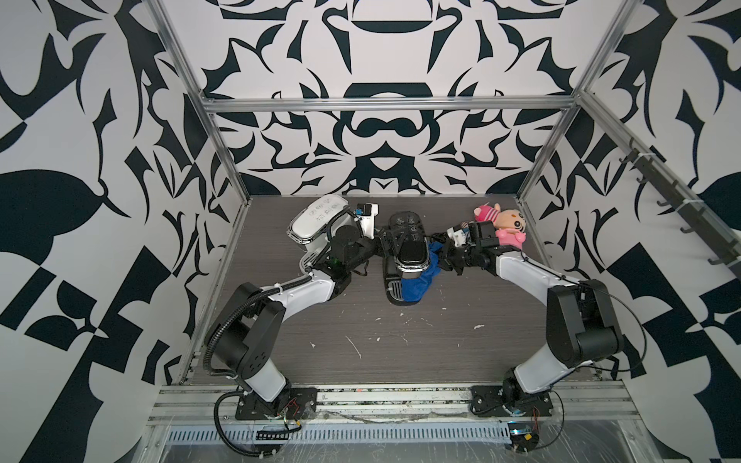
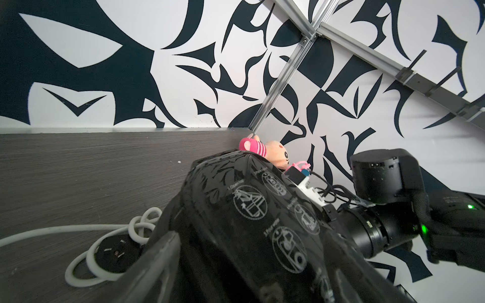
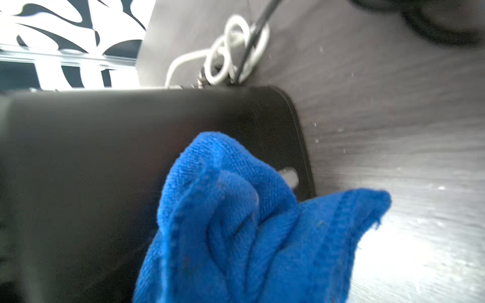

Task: Wipe the surface of a coffee machine
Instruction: Wipe the dirt from the surface of the coffee machine.

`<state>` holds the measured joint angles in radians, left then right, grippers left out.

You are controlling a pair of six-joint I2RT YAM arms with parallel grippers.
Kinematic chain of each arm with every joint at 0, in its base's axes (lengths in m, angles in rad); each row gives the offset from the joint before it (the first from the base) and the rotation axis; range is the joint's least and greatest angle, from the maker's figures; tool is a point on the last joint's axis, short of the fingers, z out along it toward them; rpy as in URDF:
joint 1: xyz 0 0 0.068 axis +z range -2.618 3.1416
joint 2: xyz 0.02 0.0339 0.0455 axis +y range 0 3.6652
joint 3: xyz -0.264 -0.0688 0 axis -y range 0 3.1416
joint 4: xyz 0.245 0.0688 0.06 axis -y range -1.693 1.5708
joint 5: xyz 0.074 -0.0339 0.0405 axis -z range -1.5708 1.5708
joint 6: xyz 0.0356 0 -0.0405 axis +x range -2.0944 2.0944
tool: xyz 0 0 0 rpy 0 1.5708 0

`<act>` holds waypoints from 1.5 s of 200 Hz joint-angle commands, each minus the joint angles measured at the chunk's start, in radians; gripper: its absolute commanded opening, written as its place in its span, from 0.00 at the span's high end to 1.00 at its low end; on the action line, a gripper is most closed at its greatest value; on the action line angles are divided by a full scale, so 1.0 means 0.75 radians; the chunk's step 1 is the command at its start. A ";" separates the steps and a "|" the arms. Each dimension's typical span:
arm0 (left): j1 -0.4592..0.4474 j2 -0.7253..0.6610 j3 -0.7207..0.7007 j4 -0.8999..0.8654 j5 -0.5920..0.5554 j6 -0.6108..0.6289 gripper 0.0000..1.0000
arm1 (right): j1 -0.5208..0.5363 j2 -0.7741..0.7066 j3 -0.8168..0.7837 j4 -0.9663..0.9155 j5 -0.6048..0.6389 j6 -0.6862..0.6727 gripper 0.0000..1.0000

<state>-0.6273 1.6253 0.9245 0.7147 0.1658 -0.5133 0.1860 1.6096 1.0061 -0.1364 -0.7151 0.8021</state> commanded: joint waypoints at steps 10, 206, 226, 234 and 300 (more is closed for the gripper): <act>0.010 0.039 -0.008 -0.058 0.016 -0.011 0.12 | 0.002 -0.001 0.102 0.145 -0.089 0.026 1.00; 0.027 0.065 -0.033 -0.049 0.039 -0.066 0.14 | 0.038 0.283 -0.223 0.750 -0.073 0.332 1.00; 0.027 0.063 -0.030 -0.053 0.040 -0.065 0.14 | 0.037 0.322 -0.221 0.795 -0.101 0.362 1.00; 0.027 0.061 -0.028 -0.055 0.039 -0.064 0.14 | 0.037 0.317 -0.210 0.787 -0.104 0.364 1.00; 0.027 0.062 -0.036 -0.037 0.042 -0.069 0.14 | 0.044 -0.065 -0.087 0.344 0.081 0.158 1.00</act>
<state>-0.6106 1.6398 0.9241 0.7326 0.1955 -0.5770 0.1902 1.6993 0.8692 0.2199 -0.6708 0.9997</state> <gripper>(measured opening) 0.857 0.077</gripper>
